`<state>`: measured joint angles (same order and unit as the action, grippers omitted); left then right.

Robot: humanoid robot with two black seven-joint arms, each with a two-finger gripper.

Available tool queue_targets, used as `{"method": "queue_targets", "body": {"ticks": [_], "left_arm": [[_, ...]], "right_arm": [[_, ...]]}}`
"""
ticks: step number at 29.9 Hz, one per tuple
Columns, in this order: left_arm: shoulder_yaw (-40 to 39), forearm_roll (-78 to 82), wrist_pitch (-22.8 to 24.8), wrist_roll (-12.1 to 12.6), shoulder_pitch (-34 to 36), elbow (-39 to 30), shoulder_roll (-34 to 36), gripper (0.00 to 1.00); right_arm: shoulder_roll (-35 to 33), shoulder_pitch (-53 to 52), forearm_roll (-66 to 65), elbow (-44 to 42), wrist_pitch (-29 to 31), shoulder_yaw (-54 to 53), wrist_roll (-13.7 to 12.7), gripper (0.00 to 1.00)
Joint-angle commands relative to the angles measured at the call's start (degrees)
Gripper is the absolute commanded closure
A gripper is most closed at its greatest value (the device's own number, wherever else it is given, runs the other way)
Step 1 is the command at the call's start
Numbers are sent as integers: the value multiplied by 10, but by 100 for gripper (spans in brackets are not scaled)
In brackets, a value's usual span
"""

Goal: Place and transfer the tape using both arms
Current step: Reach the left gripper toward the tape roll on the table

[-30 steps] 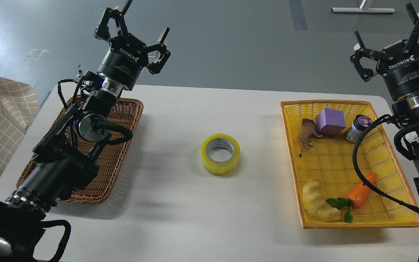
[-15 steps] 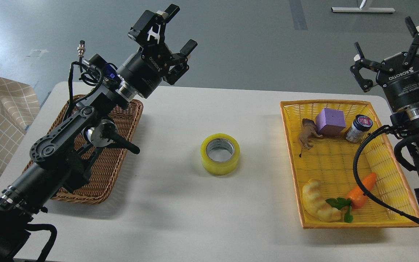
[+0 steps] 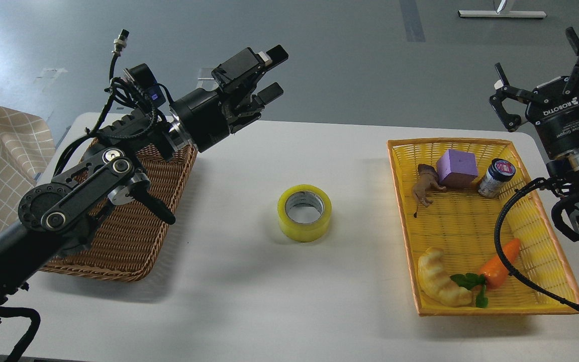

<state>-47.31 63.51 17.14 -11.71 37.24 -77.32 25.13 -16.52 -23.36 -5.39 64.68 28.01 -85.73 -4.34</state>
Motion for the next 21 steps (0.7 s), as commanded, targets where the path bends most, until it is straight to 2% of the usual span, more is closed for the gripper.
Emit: {"method": "queue_targets", "body": {"ticks": [1,4,8,10,12,17,21], "left_arm": [[0,99,-1,11,11,-3,-1,2],[10,178,-1,9,12,-3,-3,2],[69,263,-1,18,26,-3,-2,2],[114,321,-1,28,37,-2,0,2],[149,400,-2,53,38,-2,-3,2],[159,488,-2,101,34,8,-21,2],[160,515,1,107,29,12,-28,2]], "right_arm": [[-1,1,-1,0,0,-1,0,0],[0,1,-1,-1,0,-1,0,0],[0,1,-1,-3,0,-2,3,0],[1,2,-1,-5,0,-6,4,0],[3,2,-1,-8,0,-7,4,0],[6,2,-1,-8,0,-8,5,0],[6,6,-1,-10,0,-8,6,0]]}}
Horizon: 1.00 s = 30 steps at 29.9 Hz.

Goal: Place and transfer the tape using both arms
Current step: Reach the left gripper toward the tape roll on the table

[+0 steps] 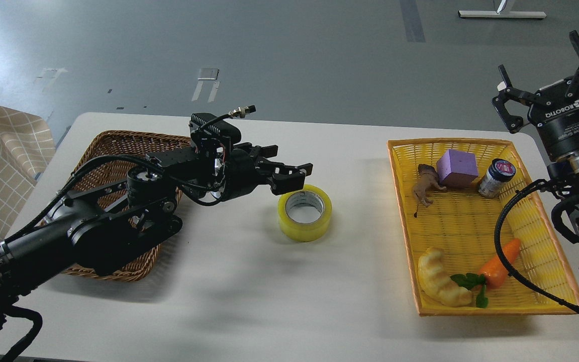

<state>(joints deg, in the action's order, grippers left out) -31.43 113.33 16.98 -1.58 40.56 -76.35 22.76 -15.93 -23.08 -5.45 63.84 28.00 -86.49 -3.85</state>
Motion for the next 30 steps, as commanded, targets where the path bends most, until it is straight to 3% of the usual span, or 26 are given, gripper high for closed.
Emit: {"method": "queue_targets", "body": {"ticks": [1,6,18,30], "left_arm": [[5,19,2,6,-4,2,-4,2],[58,49,3,49,6,2,-4,2],[63,48,22,51,18,11,-25,2],[63,45,20,43,22,99,-60,2]], "right_arm": [[0,4,0,0,0,0,1,0],[0,13,0,0,0,0,2,0],[0,22,0,0,0,0,2,0],[1,26,0,1,0,0,2,0]]}}
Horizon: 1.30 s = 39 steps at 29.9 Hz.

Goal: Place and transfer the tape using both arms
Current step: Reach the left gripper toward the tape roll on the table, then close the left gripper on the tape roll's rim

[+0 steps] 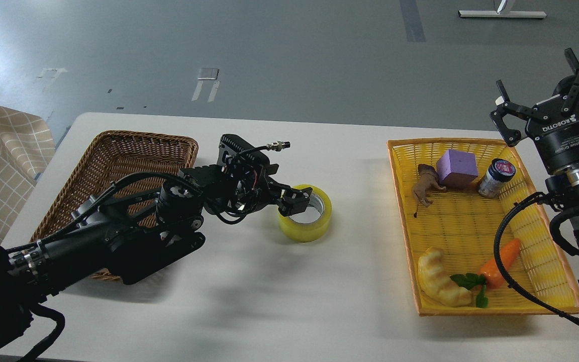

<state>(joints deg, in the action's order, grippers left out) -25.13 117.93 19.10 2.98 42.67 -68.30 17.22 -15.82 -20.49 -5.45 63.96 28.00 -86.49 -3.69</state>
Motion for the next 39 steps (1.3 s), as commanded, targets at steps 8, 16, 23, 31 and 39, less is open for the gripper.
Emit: {"method": "queue_targets", "body": {"ticks": [8,16,23,31,39], "left_arm": [[3,0,-1,0,-4,21,-9,2],[10,0,-1,2,-6,33,-25,8],[20,-2,-2,2,-3,48,-35,16],[21,0,-2,5,-6,55,-35,16],[25,0,-2,11,-8,55,-36,17]], "right_arm": [[0,3,0,-2,0,0,0,0],[0,4,-1,-2,0,0,0,0],[0,8,-1,-2,0,0,0,0],[2,8,-1,-2,0,1,0,0],[3,11,-1,-2,0,1,1,0]]}}
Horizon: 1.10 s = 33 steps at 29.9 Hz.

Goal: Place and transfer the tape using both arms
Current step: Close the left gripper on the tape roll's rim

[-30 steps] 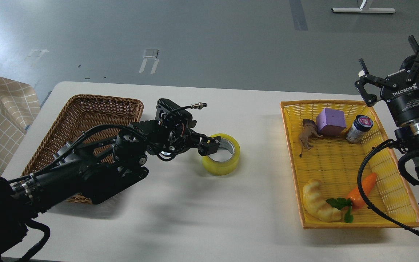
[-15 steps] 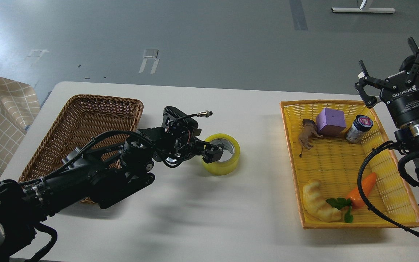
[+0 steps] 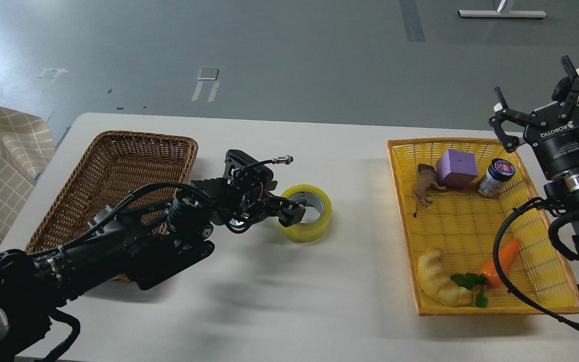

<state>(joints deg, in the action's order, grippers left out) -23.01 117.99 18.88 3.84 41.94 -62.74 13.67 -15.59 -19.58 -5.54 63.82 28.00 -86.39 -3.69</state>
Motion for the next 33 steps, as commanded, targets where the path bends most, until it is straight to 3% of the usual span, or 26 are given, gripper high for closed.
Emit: {"method": "queue_targets", "body": {"ticks": [1,10,13,15,18,20,23,24,25,27,33], "left_arm": [[9,-1,0,5,1,1,0,19],[15,-2,0,13,-2,3,-2,20],[15,-2,0,16,-2,4,-2,34],[15,-3,0,34,-2,7,-2,39],[15,-15,-1,59,-2,8,-6,40],[15,-29,-1,63,-2,8,-14,41],[16,-35,-1,69,-3,7,-22,67],[16,-38,4,79,-5,4,-24,100],[18,-40,8,87,-4,3,-24,100],[29,-50,31,130,-2,1,-22,100],[29,-109,41,141,31,-39,-11,100]], "right_arm": [[0,2,0,0,0,0,1,0],[4,3,0,0,0,0,1,0],[5,3,0,0,0,0,1,0],[5,3,0,0,0,0,1,0],[5,2,0,0,0,0,1,0],[7,3,0,0,0,0,1,0],[9,3,0,-1,0,0,1,0],[11,3,0,-2,0,0,1,0],[11,3,0,-2,0,0,1,0],[11,2,0,-3,0,-1,1,0],[11,3,-1,-4,0,-1,1,0]]}}
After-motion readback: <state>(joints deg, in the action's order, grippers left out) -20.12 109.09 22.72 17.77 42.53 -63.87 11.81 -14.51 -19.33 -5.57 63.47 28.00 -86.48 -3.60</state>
